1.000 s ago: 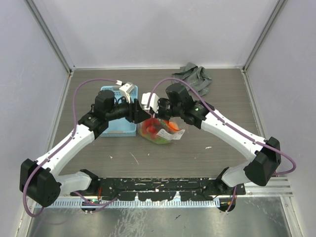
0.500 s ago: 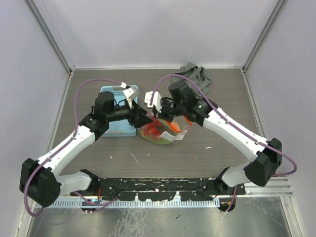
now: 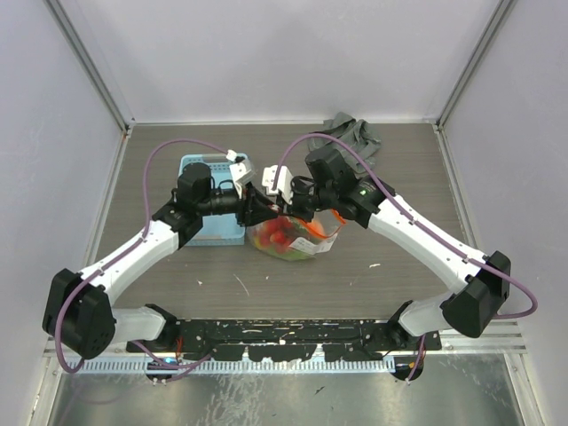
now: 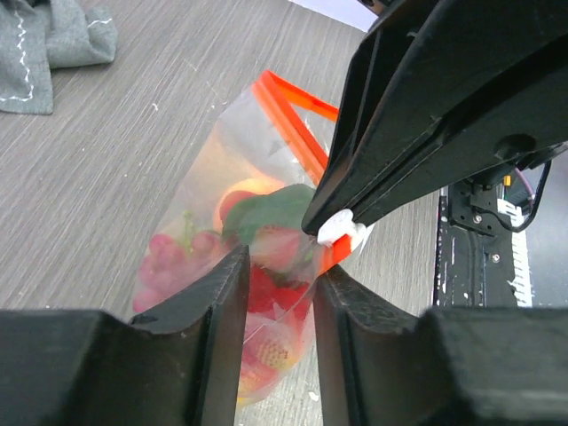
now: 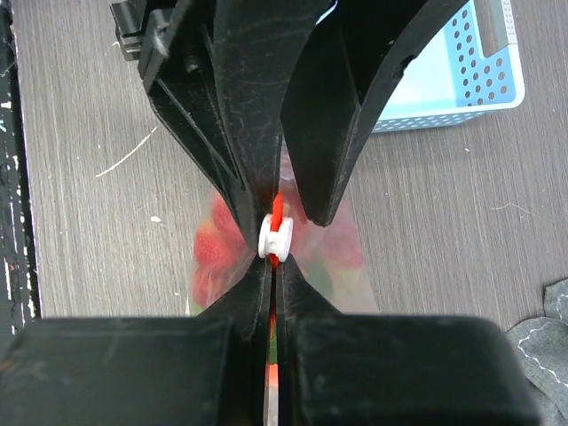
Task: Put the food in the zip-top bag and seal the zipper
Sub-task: Zip the zipper food storage bag at the center of the board.
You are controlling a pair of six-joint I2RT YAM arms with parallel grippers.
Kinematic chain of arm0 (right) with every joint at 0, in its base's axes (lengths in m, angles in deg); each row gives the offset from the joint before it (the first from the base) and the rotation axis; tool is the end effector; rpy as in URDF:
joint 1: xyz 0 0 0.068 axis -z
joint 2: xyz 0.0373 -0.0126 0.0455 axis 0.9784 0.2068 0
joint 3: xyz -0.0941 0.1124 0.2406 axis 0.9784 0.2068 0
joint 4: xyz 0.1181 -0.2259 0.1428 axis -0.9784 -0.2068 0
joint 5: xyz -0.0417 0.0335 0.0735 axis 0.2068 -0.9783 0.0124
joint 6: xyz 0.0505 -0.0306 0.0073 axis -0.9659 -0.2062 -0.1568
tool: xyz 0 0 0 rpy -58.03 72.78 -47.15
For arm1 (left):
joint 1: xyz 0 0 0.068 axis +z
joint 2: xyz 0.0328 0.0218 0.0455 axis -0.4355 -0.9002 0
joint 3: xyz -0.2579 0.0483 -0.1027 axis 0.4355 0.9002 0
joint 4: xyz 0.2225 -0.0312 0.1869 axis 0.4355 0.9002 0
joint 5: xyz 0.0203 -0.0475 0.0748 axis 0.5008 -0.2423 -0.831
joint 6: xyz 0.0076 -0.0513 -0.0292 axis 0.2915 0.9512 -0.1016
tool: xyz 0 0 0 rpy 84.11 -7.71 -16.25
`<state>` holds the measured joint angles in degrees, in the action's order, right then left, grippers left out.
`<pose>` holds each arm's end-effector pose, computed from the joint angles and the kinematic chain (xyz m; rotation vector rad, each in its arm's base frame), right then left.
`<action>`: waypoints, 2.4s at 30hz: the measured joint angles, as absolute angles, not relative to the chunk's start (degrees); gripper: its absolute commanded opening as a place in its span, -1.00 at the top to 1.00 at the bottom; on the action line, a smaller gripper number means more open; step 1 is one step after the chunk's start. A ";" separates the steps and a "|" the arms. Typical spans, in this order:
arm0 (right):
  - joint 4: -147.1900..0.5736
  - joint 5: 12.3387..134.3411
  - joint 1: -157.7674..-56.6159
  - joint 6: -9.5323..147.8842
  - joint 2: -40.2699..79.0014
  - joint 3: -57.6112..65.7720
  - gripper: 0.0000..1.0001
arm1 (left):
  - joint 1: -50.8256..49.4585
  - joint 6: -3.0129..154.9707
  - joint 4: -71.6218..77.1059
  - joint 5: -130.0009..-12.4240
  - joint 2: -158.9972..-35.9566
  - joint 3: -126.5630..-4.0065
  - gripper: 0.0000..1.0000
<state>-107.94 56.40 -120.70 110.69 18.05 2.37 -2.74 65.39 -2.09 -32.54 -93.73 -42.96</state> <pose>0.2388 0.2446 0.3611 -1.5593 1.5714 0.5531 0.2609 -0.1783 0.2987 1.0065 1.5959 -1.1022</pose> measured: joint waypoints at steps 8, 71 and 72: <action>-107.89 56.69 -120.63 110.36 18.03 2.53 0.72 | -2.76 64.96 -4.02 -29.74 -94.84 -42.85 1.00; -96.66 59.88 -120.76 107.98 12.87 10.33 0.88 | -3.75 73.02 -4.37 -38.15 -92.09 -40.71 1.00; -96.72 60.36 -120.76 107.63 12.70 10.33 0.88 | -3.75 73.04 -4.72 -38.13 -92.09 -40.64 1.00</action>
